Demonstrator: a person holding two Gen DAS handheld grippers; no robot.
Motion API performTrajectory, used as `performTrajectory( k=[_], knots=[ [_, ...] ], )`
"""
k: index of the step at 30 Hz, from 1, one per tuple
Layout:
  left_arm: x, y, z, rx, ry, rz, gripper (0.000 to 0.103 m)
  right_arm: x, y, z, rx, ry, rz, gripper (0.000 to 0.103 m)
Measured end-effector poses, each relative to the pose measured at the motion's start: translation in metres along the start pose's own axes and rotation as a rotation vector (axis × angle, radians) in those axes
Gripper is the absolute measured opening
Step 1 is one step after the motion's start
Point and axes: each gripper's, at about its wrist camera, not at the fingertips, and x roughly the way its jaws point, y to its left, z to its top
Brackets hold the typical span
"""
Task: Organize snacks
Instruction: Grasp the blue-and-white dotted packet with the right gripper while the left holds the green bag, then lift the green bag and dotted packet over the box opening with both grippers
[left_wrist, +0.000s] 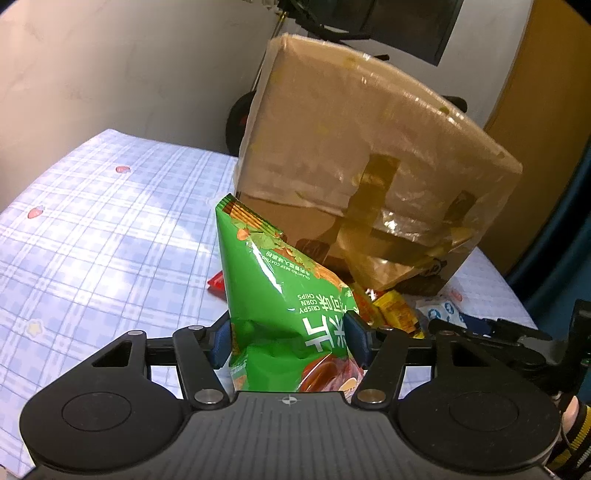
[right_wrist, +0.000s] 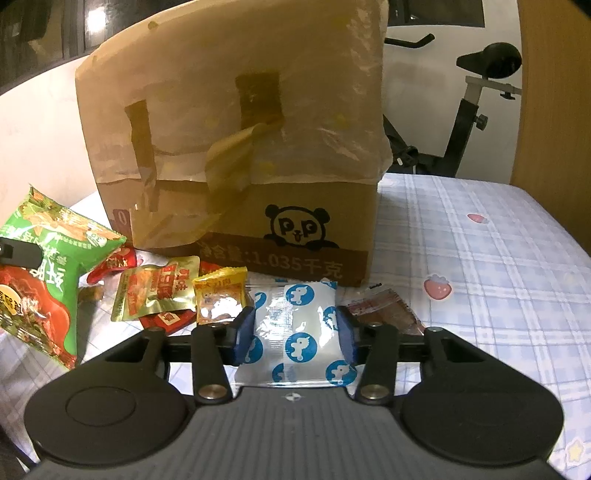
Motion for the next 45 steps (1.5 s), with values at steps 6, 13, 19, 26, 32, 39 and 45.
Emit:
performTrajectory(
  k=[6,13,19,26,32,39,45],
  knots=[
    [-0.018,0.000,0.004,-0.005,-0.026,-0.003,0.063,-0.014,-0.006,0.004,0.046,-0.020,-0.005,0.048],
    [-0.048,0.000,0.026,-0.003,-0.109,-0.004,0.063,-0.052,-0.019,0.022,0.081,-0.107,-0.024,0.048],
    [-0.076,-0.010,0.062,0.035,-0.220,-0.042,0.063,-0.094,-0.026,0.057,0.087,-0.243,-0.033,0.048],
    [-0.096,-0.027,0.104,0.087,-0.313,-0.094,0.064,-0.132,-0.025,0.107,0.075,-0.383,-0.007,0.048],
    [-0.080,-0.045,0.140,0.115,-0.321,-0.116,0.064,-0.133,-0.018,0.153,0.033,-0.418,0.033,0.048],
    [-0.039,-0.060,0.171,0.130,-0.290,-0.133,0.064,-0.090,-0.003,0.204,-0.039,-0.361,0.084,0.048],
    [-0.005,-0.072,0.190,0.166,-0.258,-0.112,0.064,-0.038,0.008,0.229,-0.070,-0.259,0.077,0.048]
  ],
)
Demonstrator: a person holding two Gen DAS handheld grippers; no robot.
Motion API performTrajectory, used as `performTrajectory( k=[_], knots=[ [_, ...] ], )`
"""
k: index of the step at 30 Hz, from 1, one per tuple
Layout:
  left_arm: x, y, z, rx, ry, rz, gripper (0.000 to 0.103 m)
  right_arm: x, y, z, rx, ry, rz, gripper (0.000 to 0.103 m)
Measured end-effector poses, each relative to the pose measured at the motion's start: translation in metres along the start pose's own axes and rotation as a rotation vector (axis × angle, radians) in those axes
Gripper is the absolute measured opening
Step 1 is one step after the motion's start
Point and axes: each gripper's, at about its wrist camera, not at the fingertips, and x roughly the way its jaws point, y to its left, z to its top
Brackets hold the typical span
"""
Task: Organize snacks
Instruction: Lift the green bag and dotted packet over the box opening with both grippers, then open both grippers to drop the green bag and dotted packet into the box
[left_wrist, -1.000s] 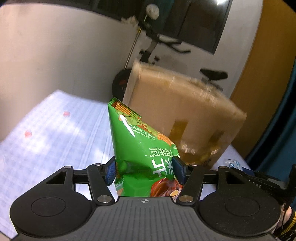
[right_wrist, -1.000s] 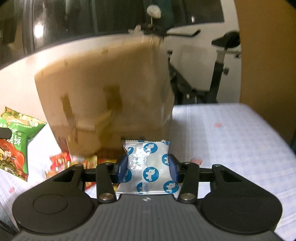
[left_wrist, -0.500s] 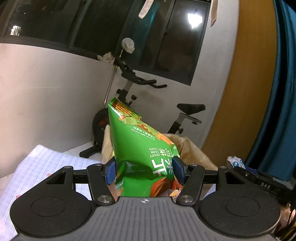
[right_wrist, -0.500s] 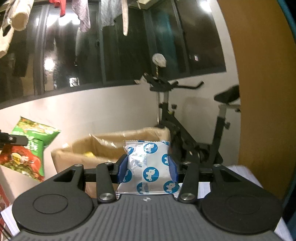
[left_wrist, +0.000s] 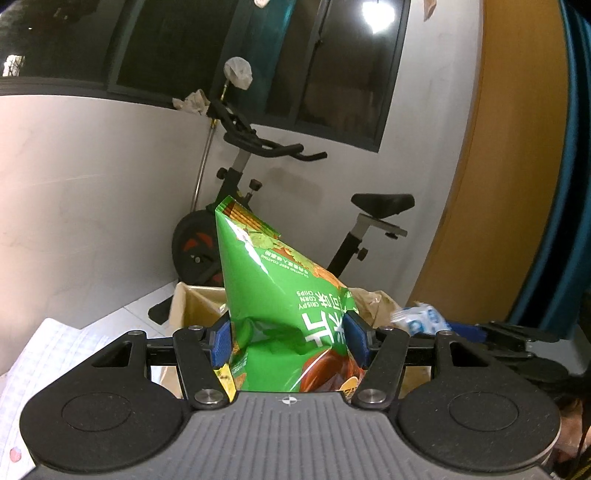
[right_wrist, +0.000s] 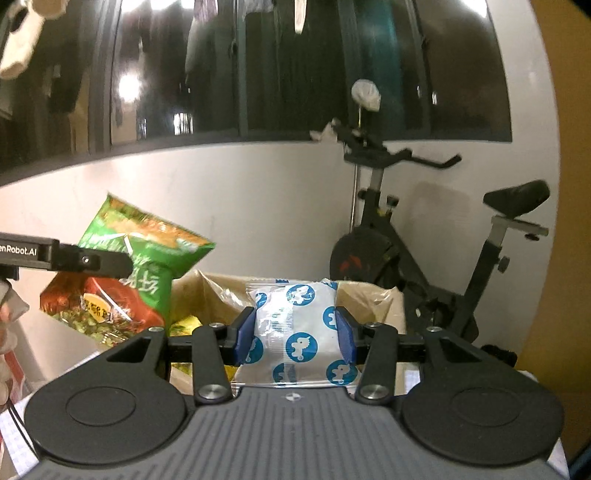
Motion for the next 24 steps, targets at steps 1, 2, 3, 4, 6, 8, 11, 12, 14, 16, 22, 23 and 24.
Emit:
performTrajectory(
  k=[1,2,3,4,6,8,11,12,14,16,22,23,24],
  knots=[
    [0.006,-0.002,0.001,0.006,0.005,0.006,0.064,0.007,0.001,0.000,-0.005,0.015,-0.003,0.048],
    [0.013,-0.001,0.003,0.014,0.010,0.014,0.064,0.013,0.002,-0.001,-0.007,0.027,-0.005,0.048],
    [0.016,0.000,0.003,0.023,0.016,0.023,0.064,0.018,0.002,-0.002,-0.007,0.038,-0.007,0.048],
    [0.021,-0.002,0.002,0.030,0.025,0.029,0.064,0.023,0.002,-0.003,-0.005,0.051,-0.009,0.048],
    [0.033,0.001,0.007,0.032,0.038,0.035,0.064,0.031,0.002,-0.006,-0.003,0.076,-0.017,0.048],
    [0.042,0.000,0.005,0.035,0.052,0.042,0.064,0.037,0.000,-0.009,0.003,0.096,-0.027,0.048],
    [0.048,-0.003,0.000,0.048,0.076,0.043,0.064,0.041,-0.002,-0.015,0.024,0.123,-0.045,0.048],
    [0.049,-0.004,-0.002,0.054,0.084,0.043,0.064,0.041,-0.004,-0.017,0.030,0.130,-0.050,0.048],
    [0.052,-0.006,-0.006,0.068,0.099,0.048,0.065,0.042,-0.006,-0.020,0.037,0.141,-0.058,0.048],
    [0.057,-0.005,-0.007,0.079,0.111,0.061,0.065,0.041,-0.008,-0.022,0.037,0.149,-0.063,0.048],
    [0.058,0.003,-0.005,0.070,0.116,0.105,0.076,0.036,-0.008,-0.024,0.024,0.148,-0.078,0.051],
    [0.055,0.004,-0.005,0.072,0.111,0.112,0.080,0.035,-0.007,-0.023,0.024,0.143,-0.076,0.052],
    [0.052,0.005,-0.004,0.077,0.107,0.120,0.082,0.032,-0.007,-0.023,0.024,0.136,-0.075,0.056]
  ],
)
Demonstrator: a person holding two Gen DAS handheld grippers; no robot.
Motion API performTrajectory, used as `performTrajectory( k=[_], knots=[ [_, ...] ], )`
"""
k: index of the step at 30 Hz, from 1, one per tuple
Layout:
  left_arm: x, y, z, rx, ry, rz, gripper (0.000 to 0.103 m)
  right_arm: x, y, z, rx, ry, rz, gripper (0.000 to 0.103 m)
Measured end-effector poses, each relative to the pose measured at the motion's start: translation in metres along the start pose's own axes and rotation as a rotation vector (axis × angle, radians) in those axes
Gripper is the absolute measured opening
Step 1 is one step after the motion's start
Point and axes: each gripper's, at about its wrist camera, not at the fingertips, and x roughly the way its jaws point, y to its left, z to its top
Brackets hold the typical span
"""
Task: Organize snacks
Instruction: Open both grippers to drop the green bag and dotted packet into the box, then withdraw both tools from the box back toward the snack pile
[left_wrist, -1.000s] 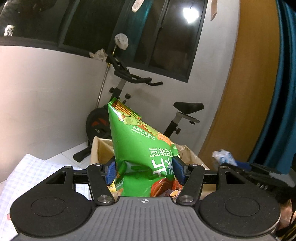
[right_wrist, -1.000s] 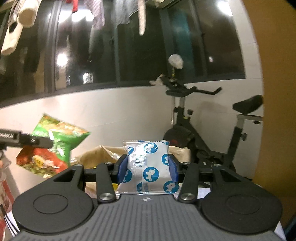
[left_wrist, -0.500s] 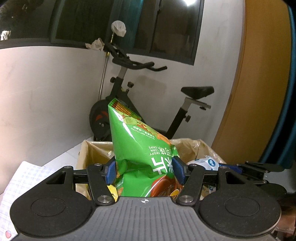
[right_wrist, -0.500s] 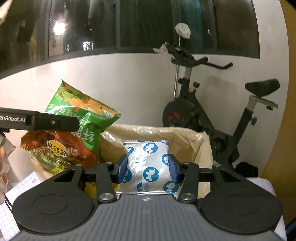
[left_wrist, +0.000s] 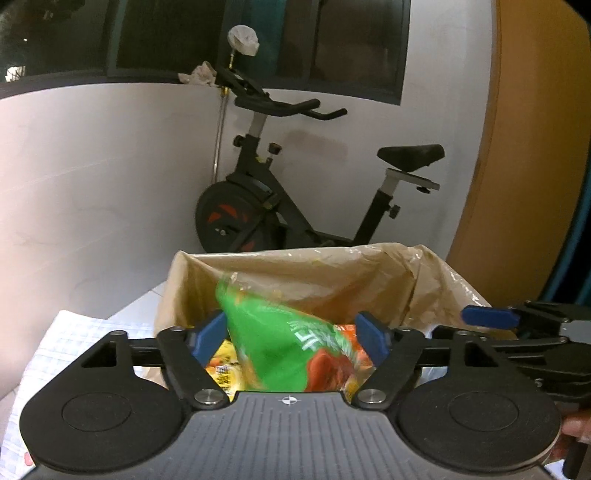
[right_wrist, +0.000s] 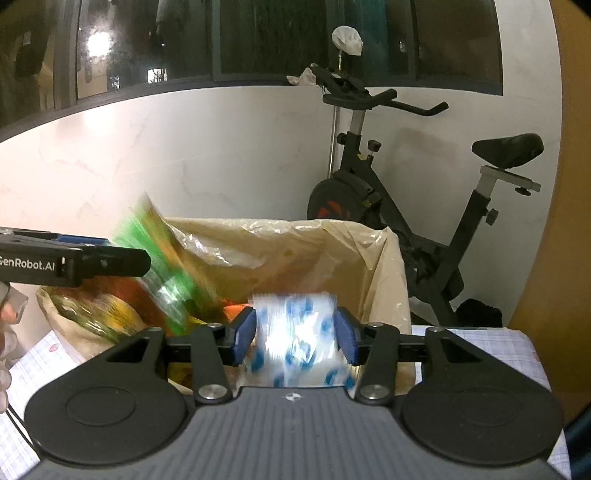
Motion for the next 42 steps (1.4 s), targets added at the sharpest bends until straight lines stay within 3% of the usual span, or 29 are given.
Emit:
performTrajectory(
  k=[8,16,24,42],
  knots=[
    [-0.027,0.002,0.002,0.047,-0.059,0.066,0.095,-0.023,0.005,0.003,-0.038,-0.043,0.026,0.070],
    [-0.060,0.004,0.000,0.068,-0.117,0.118,0.097,-0.046,0.006,-0.005,-0.015,-0.084,0.032,0.100],
    [-0.081,0.009,-0.012,0.036,-0.119,0.162,0.098,-0.062,0.009,-0.015,0.020,-0.099,-0.014,0.103],
    [-0.115,0.026,-0.062,-0.034,-0.080,0.255,0.099,-0.095,-0.008,-0.065,0.091,-0.114,0.049,0.103]
  ],
)
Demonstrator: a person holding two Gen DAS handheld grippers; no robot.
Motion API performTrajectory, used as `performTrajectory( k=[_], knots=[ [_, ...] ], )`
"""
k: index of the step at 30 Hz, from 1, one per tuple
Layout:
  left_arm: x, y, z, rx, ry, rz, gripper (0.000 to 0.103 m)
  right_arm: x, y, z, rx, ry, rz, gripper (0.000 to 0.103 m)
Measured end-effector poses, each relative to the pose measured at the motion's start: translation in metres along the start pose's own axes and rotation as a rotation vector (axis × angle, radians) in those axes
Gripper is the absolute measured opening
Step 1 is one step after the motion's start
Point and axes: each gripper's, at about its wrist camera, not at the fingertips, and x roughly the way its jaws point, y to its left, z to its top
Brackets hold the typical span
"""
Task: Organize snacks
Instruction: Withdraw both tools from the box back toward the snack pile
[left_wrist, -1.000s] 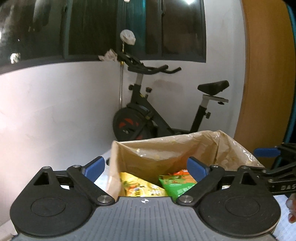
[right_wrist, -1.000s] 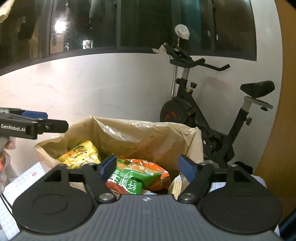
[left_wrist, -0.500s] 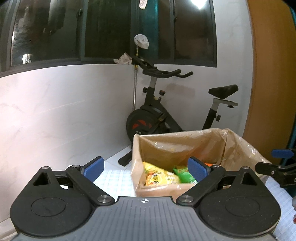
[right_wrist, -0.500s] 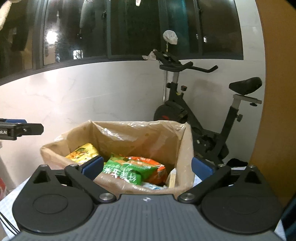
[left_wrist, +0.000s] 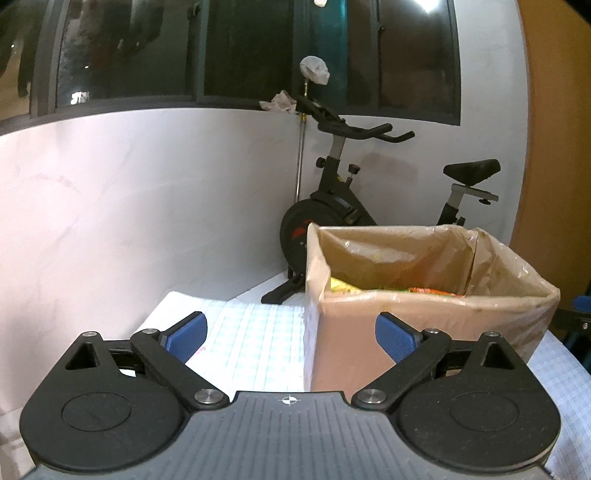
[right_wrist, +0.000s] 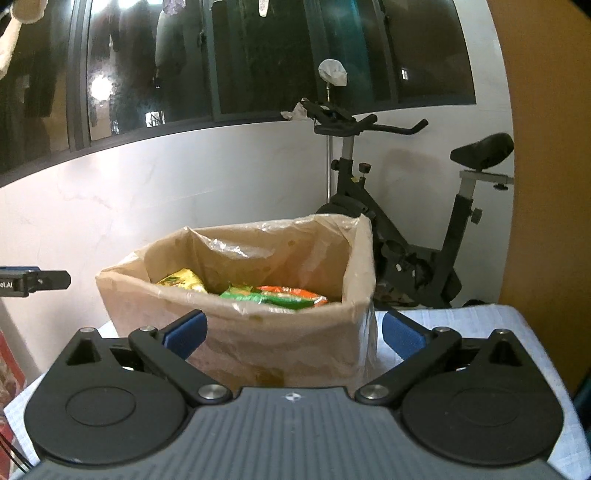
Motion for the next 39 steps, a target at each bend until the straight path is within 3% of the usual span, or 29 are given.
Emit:
performTrajectory(
  k=[24,39],
  knots=[
    [0.011,0.005,-0.069,-0.004,0.162,0.002,0.097,0.010,-0.024,-0.079,-0.013,0.169,-0.055,0.101],
    [0.026,0.006,-0.103,-0.014,0.276,-0.031,0.093,0.042,-0.040,-0.131,-0.111,0.347,-0.090,0.085]
  ],
)
